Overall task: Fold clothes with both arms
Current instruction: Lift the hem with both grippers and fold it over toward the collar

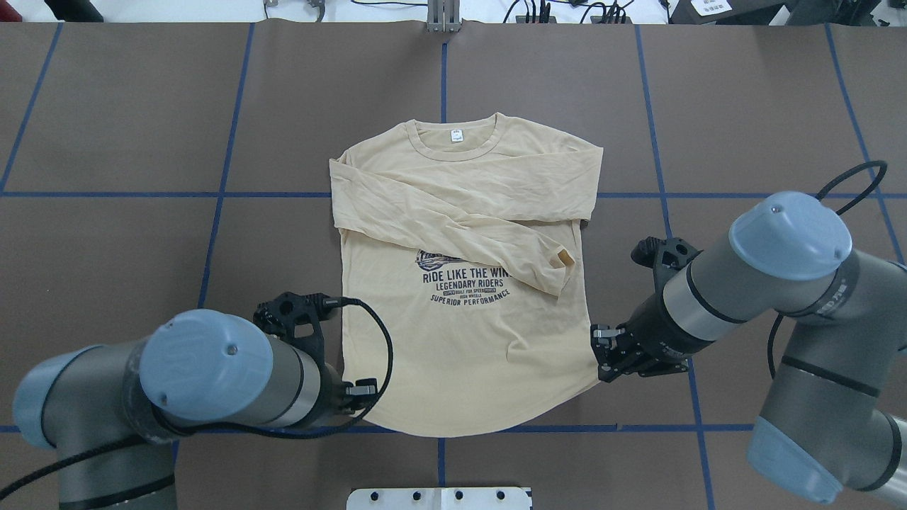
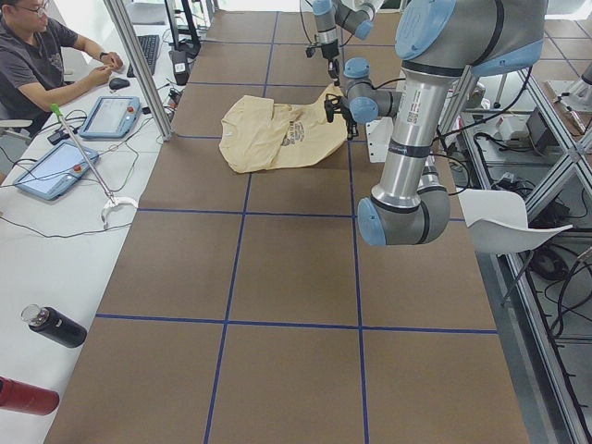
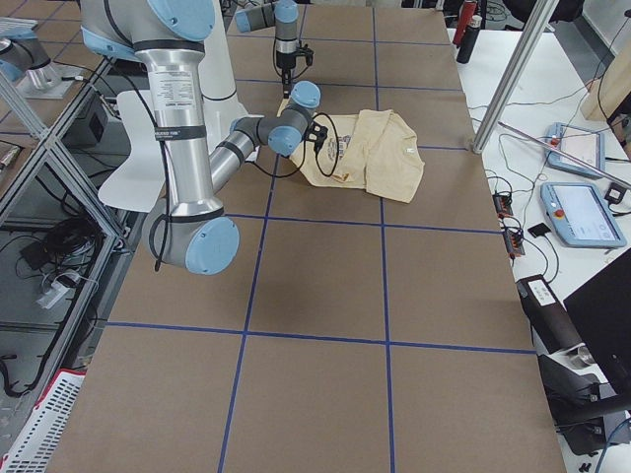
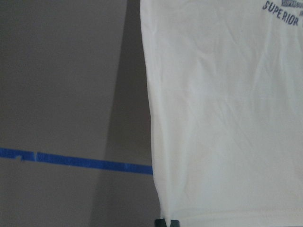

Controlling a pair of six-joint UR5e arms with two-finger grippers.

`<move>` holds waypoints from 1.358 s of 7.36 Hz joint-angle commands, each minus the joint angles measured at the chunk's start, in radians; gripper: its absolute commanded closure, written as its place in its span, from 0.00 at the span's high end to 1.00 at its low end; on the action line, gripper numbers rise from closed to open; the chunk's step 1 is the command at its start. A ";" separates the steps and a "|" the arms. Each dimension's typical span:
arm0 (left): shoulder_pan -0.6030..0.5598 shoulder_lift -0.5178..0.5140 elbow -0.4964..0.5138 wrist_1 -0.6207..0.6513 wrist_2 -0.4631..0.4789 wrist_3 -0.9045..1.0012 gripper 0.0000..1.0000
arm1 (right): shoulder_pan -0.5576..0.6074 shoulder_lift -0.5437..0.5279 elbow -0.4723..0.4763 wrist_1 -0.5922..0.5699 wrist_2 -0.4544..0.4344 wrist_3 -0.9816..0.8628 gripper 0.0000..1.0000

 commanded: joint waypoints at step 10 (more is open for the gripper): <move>-0.479 -0.189 0.341 -0.085 -0.140 0.280 0.00 | 0.318 0.380 -0.377 0.002 -0.105 -0.107 0.00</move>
